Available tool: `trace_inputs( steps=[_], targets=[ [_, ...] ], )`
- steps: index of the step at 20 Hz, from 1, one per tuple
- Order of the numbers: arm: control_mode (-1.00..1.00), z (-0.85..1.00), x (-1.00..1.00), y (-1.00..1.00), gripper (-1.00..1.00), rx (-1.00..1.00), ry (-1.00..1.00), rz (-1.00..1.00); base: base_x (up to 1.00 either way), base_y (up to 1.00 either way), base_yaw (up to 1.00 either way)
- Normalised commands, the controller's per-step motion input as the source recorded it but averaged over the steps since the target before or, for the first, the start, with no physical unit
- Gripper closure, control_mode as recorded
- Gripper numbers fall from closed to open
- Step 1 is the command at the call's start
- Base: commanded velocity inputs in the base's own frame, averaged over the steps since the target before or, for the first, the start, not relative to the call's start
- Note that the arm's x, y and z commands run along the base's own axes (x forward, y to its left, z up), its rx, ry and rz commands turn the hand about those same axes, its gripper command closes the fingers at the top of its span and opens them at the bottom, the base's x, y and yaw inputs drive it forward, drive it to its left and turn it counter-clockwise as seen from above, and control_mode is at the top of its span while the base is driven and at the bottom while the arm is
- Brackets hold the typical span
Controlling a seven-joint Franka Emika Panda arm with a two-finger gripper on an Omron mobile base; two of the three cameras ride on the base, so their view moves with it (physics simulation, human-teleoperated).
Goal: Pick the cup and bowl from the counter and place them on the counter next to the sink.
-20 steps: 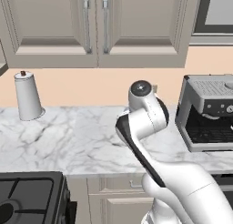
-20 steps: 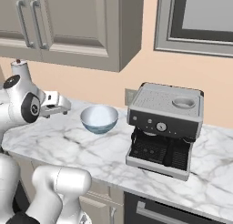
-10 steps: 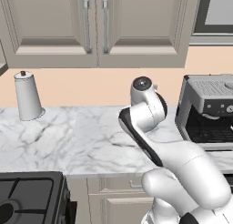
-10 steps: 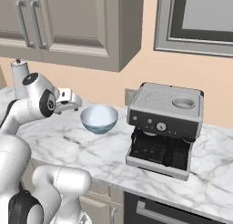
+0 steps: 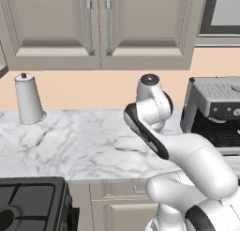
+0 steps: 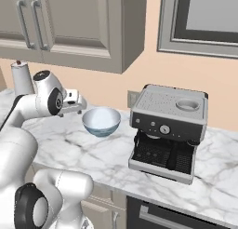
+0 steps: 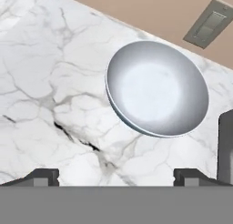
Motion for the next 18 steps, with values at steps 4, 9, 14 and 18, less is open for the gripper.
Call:
trace_inputs(
  steps=[4,9,14,18],
  targets=[
    [-1.00,-0.60,0.01,0.00,-1.00,0.00,-0.10,0.05,0.00,0.00,0.00],
    [-1.00,-0.20,0.11,0.00,-1.00,0.00,-0.03,0.02,0.00,0.00,0.00],
    [-1.00,0.00,0.21,0.00,-1.00,0.01,0.03,0.00,0.00,0.00,0.00],
    [-1.00,0.00,0.36,-0.08,-1.00,0.01,0.16,0.00,0.00,0.00,0.00]
  ],
)
